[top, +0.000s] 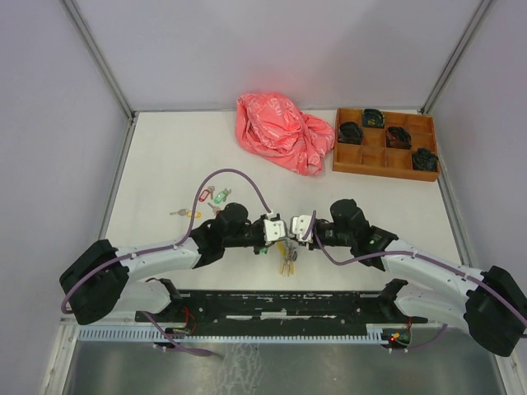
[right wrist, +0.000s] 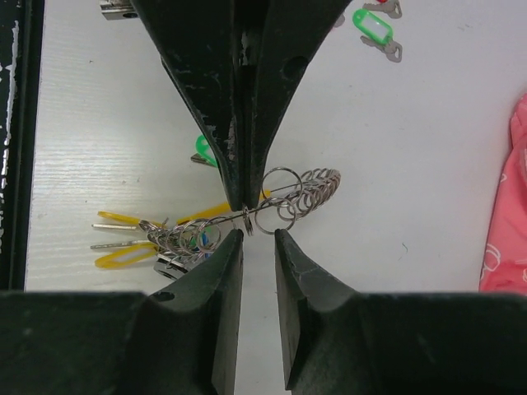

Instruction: Put the keys on the keyring

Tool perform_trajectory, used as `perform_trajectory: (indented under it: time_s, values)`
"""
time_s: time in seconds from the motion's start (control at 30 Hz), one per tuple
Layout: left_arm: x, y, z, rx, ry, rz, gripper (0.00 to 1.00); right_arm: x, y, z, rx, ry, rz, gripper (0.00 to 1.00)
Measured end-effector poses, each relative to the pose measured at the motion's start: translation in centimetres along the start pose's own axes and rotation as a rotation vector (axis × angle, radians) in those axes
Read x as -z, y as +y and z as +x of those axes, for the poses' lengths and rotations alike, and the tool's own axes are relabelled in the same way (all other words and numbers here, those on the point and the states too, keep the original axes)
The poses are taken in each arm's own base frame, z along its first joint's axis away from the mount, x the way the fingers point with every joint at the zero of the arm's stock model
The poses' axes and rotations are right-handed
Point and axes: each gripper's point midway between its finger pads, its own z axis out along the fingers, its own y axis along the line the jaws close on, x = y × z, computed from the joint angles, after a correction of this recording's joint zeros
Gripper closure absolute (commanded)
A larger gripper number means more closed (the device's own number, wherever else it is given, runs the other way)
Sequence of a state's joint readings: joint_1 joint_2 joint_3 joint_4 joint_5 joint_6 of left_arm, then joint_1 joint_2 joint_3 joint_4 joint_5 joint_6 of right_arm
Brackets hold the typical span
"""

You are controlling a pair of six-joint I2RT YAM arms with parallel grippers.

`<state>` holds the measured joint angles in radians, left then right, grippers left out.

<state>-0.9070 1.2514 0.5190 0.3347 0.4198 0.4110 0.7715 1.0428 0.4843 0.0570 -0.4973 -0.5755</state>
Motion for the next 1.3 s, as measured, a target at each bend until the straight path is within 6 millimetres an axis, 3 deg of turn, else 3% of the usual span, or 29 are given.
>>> perform_trajectory:
  time_s: [0.7, 1.0, 1.3]
  values:
    - [-0.1, 0.0, -0.7, -0.006, -0.008, 0.006, 0.97, -0.8, 0.3, 0.0, 0.001, -0.012, -0.041, 0.87]
    - [0.0, -0.1, -0.6, -0.003, -0.005, 0.015, 0.97, -0.9, 0.4, 0.0, 0.012, -0.013, -0.056, 0.99]
    - [0.7, 0.4, -1.7, 0.019, -0.019, -0.03, 0.69, -0.8, 0.5, 0.4, 0.012, 0.01, -0.061, 0.99]
